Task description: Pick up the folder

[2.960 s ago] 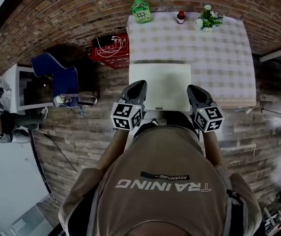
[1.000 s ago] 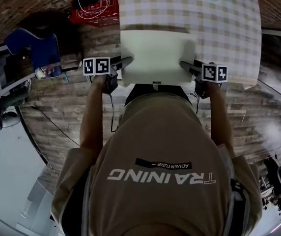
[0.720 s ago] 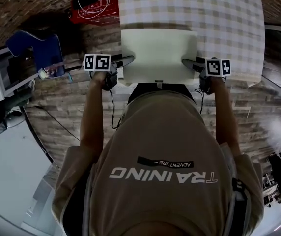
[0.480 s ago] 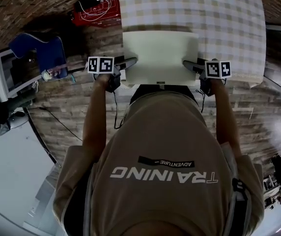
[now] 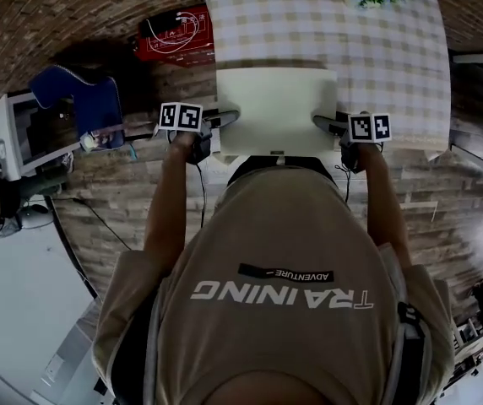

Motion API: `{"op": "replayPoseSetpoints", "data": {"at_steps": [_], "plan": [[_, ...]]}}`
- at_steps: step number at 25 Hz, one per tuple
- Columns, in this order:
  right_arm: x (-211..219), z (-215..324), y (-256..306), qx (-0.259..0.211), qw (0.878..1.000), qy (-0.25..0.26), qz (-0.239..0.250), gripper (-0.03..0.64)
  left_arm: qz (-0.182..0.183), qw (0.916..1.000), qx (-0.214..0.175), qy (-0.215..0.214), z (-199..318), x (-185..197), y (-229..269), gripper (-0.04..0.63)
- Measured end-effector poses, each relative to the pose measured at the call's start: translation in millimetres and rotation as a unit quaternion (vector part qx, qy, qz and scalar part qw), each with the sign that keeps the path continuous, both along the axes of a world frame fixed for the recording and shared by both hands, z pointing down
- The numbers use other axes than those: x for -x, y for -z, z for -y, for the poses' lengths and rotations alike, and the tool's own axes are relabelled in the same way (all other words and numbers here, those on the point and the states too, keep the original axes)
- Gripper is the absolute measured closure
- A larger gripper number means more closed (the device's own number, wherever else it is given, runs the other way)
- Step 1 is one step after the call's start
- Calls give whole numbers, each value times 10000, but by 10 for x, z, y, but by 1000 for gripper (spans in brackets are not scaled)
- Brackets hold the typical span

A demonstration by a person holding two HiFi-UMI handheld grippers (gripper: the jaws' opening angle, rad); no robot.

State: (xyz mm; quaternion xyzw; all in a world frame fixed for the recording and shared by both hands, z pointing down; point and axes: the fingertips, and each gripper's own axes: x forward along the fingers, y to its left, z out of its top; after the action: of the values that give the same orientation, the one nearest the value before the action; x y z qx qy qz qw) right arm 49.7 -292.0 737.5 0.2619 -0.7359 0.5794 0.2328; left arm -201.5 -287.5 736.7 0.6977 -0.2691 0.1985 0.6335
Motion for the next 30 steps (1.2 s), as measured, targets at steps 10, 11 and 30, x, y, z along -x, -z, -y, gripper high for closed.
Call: {"op": "replayPoseSetpoints", "data": {"at_steps": [10, 11, 30], "plan": [[-102, 172, 147, -509, 9982, -223, -218, 321, 213, 9966, -643, 459, 118, -55, 159, 290], [-126, 192, 198, -569, 9980, -204, -203, 321, 197, 9961, -726, 468, 132, -75, 208, 290], [123, 1525, 2192, -3353, 9418, -67, 244, 321, 633, 9337, -3496, 437, 1305, 187, 2146, 290]]}}
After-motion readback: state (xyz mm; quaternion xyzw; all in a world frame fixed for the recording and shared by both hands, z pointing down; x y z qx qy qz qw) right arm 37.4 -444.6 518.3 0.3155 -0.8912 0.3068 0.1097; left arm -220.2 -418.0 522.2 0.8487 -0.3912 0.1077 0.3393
